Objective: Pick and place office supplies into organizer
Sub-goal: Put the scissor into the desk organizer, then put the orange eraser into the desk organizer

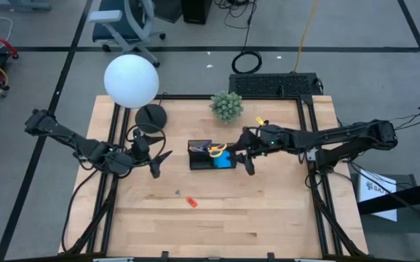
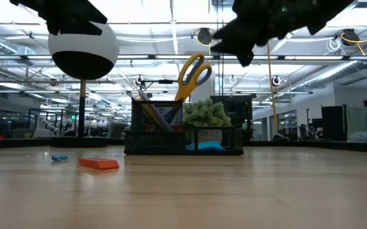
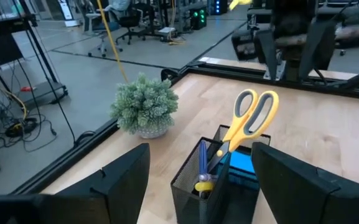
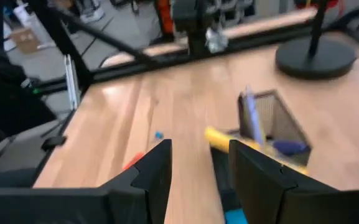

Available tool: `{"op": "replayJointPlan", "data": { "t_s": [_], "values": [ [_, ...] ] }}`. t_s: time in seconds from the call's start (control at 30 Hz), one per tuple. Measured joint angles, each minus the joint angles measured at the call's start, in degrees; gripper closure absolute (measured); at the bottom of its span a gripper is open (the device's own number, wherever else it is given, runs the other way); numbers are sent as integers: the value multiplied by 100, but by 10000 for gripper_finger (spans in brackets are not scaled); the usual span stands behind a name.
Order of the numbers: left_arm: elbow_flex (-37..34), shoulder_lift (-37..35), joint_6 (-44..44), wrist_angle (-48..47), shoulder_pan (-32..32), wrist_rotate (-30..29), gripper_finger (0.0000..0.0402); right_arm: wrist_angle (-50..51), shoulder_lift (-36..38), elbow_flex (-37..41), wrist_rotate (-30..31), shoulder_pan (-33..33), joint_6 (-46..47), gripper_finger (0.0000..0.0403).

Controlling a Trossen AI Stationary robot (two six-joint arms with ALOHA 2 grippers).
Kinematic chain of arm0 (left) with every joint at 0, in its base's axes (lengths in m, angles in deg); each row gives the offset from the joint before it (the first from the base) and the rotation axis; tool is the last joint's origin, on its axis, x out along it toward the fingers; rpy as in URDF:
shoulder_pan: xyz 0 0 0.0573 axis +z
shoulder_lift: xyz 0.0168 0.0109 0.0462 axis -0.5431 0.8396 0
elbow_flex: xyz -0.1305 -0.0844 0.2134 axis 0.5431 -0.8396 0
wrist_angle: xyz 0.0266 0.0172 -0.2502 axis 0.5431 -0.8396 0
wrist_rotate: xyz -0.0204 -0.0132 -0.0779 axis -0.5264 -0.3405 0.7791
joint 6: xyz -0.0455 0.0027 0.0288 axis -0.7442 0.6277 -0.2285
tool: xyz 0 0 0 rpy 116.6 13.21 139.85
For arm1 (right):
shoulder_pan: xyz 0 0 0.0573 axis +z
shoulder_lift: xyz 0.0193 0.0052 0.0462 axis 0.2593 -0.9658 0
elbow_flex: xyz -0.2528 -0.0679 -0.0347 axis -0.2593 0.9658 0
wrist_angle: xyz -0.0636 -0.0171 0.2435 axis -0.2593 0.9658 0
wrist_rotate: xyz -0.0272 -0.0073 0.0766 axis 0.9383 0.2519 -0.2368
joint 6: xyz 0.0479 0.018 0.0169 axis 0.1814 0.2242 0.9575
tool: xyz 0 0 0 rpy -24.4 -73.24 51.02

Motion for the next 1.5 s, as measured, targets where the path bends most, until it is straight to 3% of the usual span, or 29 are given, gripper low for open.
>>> {"op": "replayJointPlan", "data": {
  "t_s": [0.2,0.37,0.53,0.97,1.17,1.5],
  "values": [
    [0,0,0,55,0,-8,119,-423,-478,20,-836,-193,-170,250],
    [2,1,51,146,0,-9,119,-694,-840,20,-1145,-337,-176,250],
    [2,2,95,134,0,-9,119,-1213,-1014,18,-722,-350,-479,250],
    [4,2,256,254,125,-22,119,-1409,-1019,16,-1008,-351,-408,250],
    [4,2,236,254,125,-20,119,-1940,-1019,12,-102,-304,-701,250],
    [4,3,223,261,125,-15,119,-1659,-1021,9,-738,-288,-373,250]
  ]
}}
